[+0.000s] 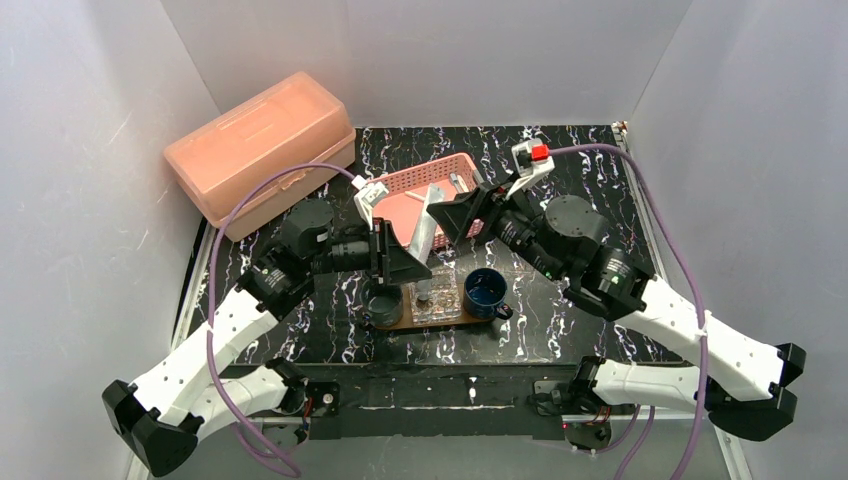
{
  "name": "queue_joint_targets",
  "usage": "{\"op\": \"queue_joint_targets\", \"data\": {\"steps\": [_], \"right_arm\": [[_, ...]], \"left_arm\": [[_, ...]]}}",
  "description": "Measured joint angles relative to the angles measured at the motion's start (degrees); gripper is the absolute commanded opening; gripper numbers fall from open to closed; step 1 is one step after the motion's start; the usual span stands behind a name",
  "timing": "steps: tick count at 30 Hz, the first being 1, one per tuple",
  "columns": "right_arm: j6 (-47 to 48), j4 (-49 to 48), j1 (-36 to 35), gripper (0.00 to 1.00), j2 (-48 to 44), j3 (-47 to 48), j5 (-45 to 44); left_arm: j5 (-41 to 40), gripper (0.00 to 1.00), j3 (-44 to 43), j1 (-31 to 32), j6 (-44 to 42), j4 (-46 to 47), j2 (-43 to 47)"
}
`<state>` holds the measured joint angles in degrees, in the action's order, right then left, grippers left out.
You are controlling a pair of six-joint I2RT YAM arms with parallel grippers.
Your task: Prepare toiletry sets of a toothbrush and toothpaste on the tray
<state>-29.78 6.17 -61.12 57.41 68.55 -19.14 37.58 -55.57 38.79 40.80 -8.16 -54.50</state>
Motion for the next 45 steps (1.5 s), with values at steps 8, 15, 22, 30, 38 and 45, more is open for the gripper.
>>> {"op": "queue_joint_targets", "data": {"steps": [8,15,22,30,38,45], "right_arm": [[11.1,11.8,0.0,0.77,1.5,8.1,4.3],[20.9,22.3,0.0,0.79,2.1,16.3,12.9],[28.8,29.4,0.0,0.8,3.3,21.7,25.5],[35.2,35.1,0.0,0.82,5.0,22.1,35.9],[36.5,36.7,0.0,0.82,5.0,22.9,43.3],[35.3,34.8,0.0,0.8,5.0,22.5,47.3]], "left_arm": [[6.6,0.0,0.1,0.0,-3.5,-3.1,1.4],[13.8,0.0,0.2,0.0,-8.1,-8.5,1.4],[21.4,0.0,0.2,0.0,-12.8,-13.8,1.7],[28.8,0.0,0.1,0.0,-15.6,-16.5,3.3],[32.9,0.0,0.1,0.0,-17.2,-17.7,5.9],[35.0,0.0,0.1,0.0,-18.1,-17.7,8.0]]}}
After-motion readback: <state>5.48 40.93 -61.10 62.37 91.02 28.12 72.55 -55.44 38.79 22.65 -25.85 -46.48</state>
